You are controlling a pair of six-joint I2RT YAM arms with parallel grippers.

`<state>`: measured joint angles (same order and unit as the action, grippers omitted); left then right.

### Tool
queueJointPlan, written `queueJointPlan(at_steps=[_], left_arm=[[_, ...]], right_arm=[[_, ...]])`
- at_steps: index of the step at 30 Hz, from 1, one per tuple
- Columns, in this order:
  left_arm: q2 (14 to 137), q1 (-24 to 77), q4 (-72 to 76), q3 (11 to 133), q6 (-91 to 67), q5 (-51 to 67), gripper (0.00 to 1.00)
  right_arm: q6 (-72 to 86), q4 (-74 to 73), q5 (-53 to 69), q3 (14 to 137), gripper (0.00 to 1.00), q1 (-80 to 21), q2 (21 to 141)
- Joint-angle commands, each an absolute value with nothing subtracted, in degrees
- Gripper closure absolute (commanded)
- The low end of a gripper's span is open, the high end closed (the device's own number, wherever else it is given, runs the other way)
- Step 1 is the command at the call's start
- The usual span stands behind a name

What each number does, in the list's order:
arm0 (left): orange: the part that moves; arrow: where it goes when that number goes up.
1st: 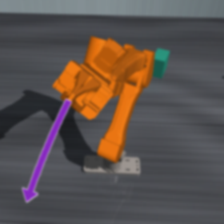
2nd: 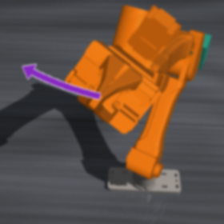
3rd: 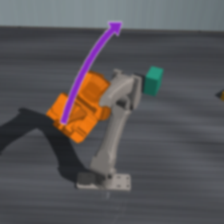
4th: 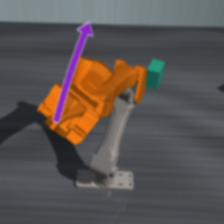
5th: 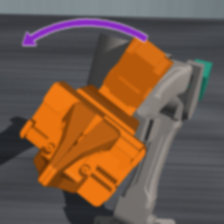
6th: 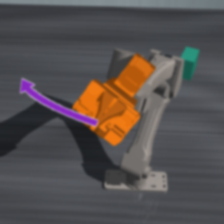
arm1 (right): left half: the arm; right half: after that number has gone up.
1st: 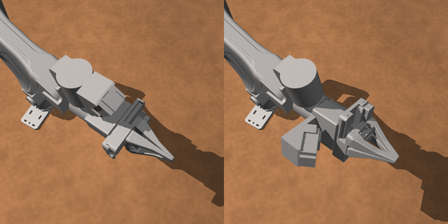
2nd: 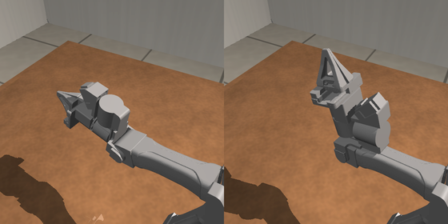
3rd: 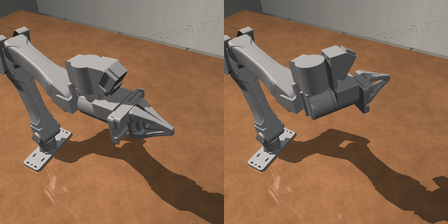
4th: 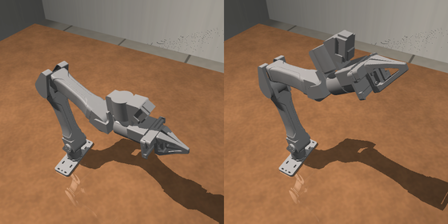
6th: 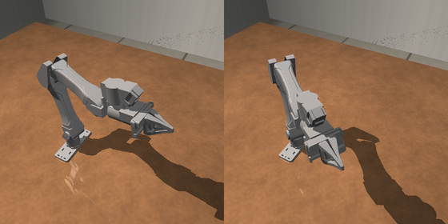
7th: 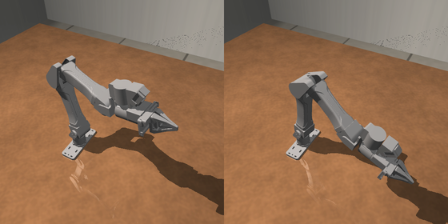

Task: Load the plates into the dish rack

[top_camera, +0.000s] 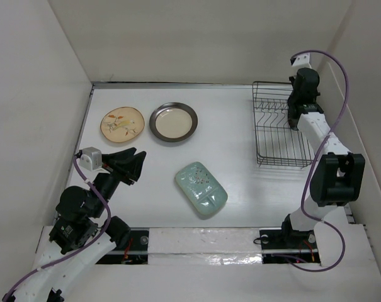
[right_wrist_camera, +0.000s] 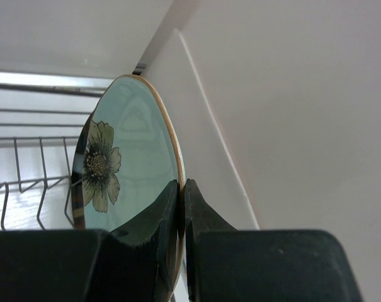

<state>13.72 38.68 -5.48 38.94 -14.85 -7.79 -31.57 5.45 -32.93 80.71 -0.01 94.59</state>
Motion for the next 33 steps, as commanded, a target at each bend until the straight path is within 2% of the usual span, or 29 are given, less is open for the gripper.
queueJointPlan(at_steps=[1,8,18,19,22,23,25,26,30,33], left_arm=[[14.4,39.0,-2.8,38.8,-14.6,-7.6,0.61],[14.3,39.0,-2.8,38.8,-14.6,-7.6,0.61],[14.1,39.0,-2.8,38.9,-14.7,-8.2,0.61],[14.5,39.0,-2.8,38.8,-14.6,-8.2,0.61],[14.6,39.0,-2.9,38.8,-14.7,-8.2,0.61],[14.6,39.0,-2.9,38.9,-14.6,-8.3,0.61],[15.1,39.0,-2.8,38.8,-14.7,-8.4,0.61],[15.4,39.0,-2.9,38.9,-14.6,-8.4,0.61],[15.6,39.0,-2.8,38.8,-14.5,-8.5,0.61],[16.3,39.0,-3.0,38.8,-14.5,-8.7,0.61]], right_arm=[[-30.5,15.3,-33.2,79.5,1.0,0.1,93.1],[-27.7,17.5,-31.6,74.1,1.0,0.6,92.2],[-12.2,19.8,-29.9,67.8,0.98,2.6,92.5],[-10.6,19.5,-29.1,67.6,0.95,2.6,92.5],[-5.7,17.5,-27.7,68.4,0.78,3.3,92.5],[-4.8,17.0,-27.7,68.6,0.67,3.3,92.4],[-3.3,16.0,-27.8,69.5,0.54,3.3,91.9],[-2.6,15.5,-28.5,70.0,0.44,3.3,91.8],[3.3,9.5,-29.8,75.0,0.28,3.3,90.4],[8.3,4.9,-28.8,78.6,0.25,3.3,88.3]])
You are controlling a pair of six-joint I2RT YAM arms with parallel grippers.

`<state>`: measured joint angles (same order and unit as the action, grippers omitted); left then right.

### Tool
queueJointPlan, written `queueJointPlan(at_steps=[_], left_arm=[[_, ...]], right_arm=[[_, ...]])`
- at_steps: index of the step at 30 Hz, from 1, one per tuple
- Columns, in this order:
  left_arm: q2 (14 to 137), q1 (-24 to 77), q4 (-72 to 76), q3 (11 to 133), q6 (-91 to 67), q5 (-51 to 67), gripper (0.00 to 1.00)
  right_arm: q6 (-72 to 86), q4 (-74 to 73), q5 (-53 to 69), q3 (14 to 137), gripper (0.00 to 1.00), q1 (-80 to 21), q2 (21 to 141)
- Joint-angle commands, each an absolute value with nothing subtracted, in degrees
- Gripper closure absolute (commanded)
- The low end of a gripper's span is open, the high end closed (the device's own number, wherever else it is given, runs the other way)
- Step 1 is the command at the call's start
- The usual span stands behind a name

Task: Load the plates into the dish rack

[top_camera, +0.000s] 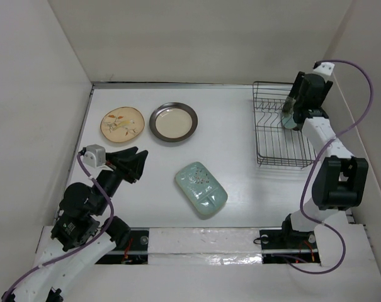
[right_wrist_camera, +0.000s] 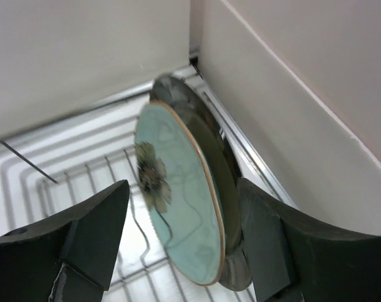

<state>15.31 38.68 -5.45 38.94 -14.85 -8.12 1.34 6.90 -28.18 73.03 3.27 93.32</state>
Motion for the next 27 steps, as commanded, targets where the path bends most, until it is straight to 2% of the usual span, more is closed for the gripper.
queueJointPlan(at_steps=[1,3,4,5,6,7,10,13,16,17,18,20,21,22,23,25,27], left_arm=[[16.3,39.0,-2.9,38.8,-14.5,-8.7,0.61],[16.3,39.0,-2.7,38.8,-14.5,-9.4,0.61],[16.7,39.0,-2.7,38.8,-14.4,-9.7,0.61],[17.0,39.0,-2.9,38.8,-14.4,-9.9,0.63],[17.2,39.0,-3.1,38.7,-14.3,-10.1,0.66],[17.7,39.0,-3.1,38.8,-14.3,-10.1,0.76],[18.2,39.0,-3.1,38.8,-14.2,-11.2,1.0],[19.0,39.0,-3.3,38.8,-14.1,-12.8,1.0],[20.3,39.0,-3.5,38.8,-13.9,-14.5,1.0],[20.7,39.0,-3.6,38.8,-13.9,-14.7,1.0],[21.4,39.0,-3.9,38.8,-14.0,-14.9,1.0],[21.6,39.0,-4.0,38.8,-13.9,-15.3,0.93],[21.8,39.0,-3.7,38.7,-13.8,-15.6,0.87],[22.2,39.0,-3.7,38.6,-13.7,-15.6,0.76],[22.7,39.0,-3.7,38.6,-13.6,-15.6,0.73],[23.9,39.0,-4.0,38.8,-13.4,-15.6,0.67],[24.5,39.0,-3.9,38.8,-13.4,-15.9,0.66]], right_arm=[[10.4,4.1,-28.4,78.7,0.25,2.3,87.5],[12.0,4.7,-25.2,77.4,0.37,-0.3,84.3],[13.5,6.2,-23.7,76.6,0.5,-1.5,83.3],[14.1,6.8,-21.6,75.9,0.83,-4.5,82.6],[14.9,6.9,-19.4,75.7,1.0,-6.3,82.7],[16.6,5.6,-18.8,76.0,1.0,-8.4,83.3],[19.3,1.6,-18.0,79.4,1.0,-17.6,88.9],[24.5,3.7,-14.6,80.8,1.0,-24.8,95.7],[31.4,5.9,-10.3,83.3,0.83,-28.4,103.9],[32.6,5.7,-9.8,84.7,0.66,-28.9,106.4],[35.4,5.6,-8.9,85.9,0.57,-29.6,111.0],[38.7,7.0,-6.5,87.7,0.38,-29.6,114.5],[40.2,7.9,-4.8,87.9,0.35,-30.1,115.9],[42.5,9.5,-4.1,88.2,0.32,-30.1,117.2],[43.1,9.7,-3.7,88.6,0.29,-30.8,119.8],[44.8,9.3,-4.0,90.5,0.28,-31.5,122.2],[46.6,10.2,-4.0,89.9,0.28,-32.0,124.4]])
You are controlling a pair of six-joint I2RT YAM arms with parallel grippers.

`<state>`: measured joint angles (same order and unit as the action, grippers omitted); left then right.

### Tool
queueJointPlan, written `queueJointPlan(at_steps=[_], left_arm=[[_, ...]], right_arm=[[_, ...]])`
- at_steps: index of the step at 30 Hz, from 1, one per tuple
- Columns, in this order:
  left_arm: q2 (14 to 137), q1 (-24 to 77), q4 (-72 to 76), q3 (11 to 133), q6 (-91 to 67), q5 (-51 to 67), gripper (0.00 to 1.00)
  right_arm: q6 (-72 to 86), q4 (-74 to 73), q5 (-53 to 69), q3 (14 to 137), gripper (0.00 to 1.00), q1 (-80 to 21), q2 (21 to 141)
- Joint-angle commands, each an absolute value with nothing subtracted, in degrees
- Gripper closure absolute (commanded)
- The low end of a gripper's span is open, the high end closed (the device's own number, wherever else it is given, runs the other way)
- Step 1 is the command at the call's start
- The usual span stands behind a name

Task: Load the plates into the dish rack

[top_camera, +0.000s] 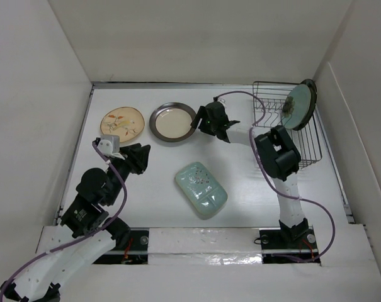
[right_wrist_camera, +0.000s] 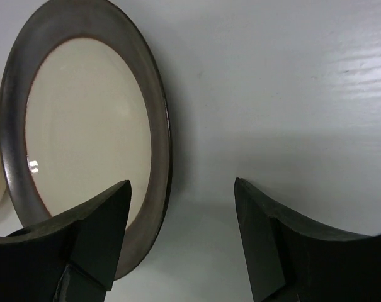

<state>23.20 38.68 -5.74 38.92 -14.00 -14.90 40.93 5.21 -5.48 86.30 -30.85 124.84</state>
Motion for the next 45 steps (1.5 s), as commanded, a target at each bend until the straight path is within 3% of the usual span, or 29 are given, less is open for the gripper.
queueJointPlan(at_steps=[1,7,10,13,14,18,23,30,38,45], left_arm=[[25.0,38.5,-3.8,38.8,-13.3,-15.9,0.65],[26.8,36.7,-3.2,38.9,-13.3,-14.5,0.64],[27.6,36.7,-3.3,39.0,-13.3,-14.8,0.63],[27.9,36.7,-3.1,39.0,-13.1,-15.4,0.63],[28.1,36.7,-3.1,38.9,-13.0,-15.7,0.63],[28.5,36.7,-3.3,39.0,-12.9,-15.7,0.63],[28.5,36.7,-3.3,39.0,-12.9,-15.6,0.63],[27.9,36.7,-3.4,39.0,-13.0,-14.7,0.62],[25.9,36.7,-2.6,39.2,-13.2,-11.3,0.61],[23.8,36.7,-2.0,39.0,-13.4,-9.9,0.61]], right_arm=[[48.3,11.7,-4.1,89.4,0.28,-32.0,125.1],[55.0,18.3,1.8,88.0,0.32,-32.0,131.1],[58.2,21.3,3.7,87.8,0.4,-32.0,133.2],[61.2,25.0,5.1,86.7,0.53,-32.0,134.1],[62.0,26.2,4.7,85.6,0.68,-32.0,134.1],[63.3,28.6,4.8,83.7,1.0,-32.0,133.5],[61.3,39.0,4.4,79.6,1.0,-32.0,126.4],[46.3,36.0,-1.9,76.0,1.0,-28.5,104.7],[20.7,18.1,-10.2,71.5,1.0,-12.9,81.6],[-1.0,5.6,-29.9,77.9,1.0,-9.1,76.8]])
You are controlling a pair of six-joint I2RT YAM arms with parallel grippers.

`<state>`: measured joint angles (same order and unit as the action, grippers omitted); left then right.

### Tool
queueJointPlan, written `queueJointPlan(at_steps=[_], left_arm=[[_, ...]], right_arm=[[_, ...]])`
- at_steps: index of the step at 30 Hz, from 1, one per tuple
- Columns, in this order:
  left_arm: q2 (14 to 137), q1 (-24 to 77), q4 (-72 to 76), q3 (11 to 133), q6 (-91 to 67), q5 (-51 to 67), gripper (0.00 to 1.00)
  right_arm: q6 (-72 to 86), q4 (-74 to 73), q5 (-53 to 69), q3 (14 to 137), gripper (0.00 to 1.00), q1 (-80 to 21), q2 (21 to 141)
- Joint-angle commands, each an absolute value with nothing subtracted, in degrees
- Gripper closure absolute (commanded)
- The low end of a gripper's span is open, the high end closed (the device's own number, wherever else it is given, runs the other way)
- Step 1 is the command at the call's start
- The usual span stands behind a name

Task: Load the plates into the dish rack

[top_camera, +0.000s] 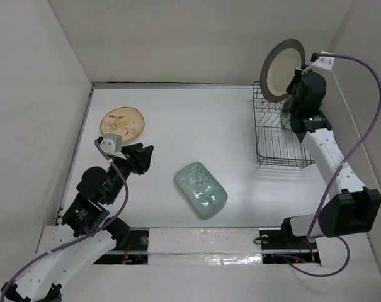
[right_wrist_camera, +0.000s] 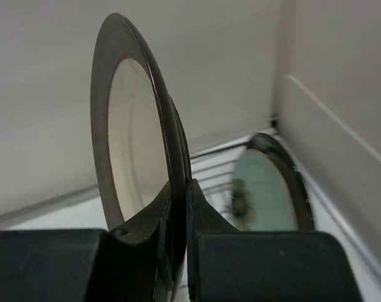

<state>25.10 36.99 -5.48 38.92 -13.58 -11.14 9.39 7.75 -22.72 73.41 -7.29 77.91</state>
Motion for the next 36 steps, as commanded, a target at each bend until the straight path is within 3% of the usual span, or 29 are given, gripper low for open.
queueJointPlan(at_steps=[1,10,36], left_arm=[[23.8,36.7,-2.2,38.9,-13.4,-9.8,0.61],[20.5,36.7,-2.5,38.8,-13.7,-8.5,0.6],[18.9,36.7,-2.0,38.4,-13.9,-8.1,0.6]], right_arm=[[-2.2,5.2,-29.6,78.7,1.0,-6.9,77.0],[-7.8,4.5,-25.3,81.7,1.0,1.8,83.5],[-21.4,10.2,-36.3,82.2,1.0,-2.3,88.3]])
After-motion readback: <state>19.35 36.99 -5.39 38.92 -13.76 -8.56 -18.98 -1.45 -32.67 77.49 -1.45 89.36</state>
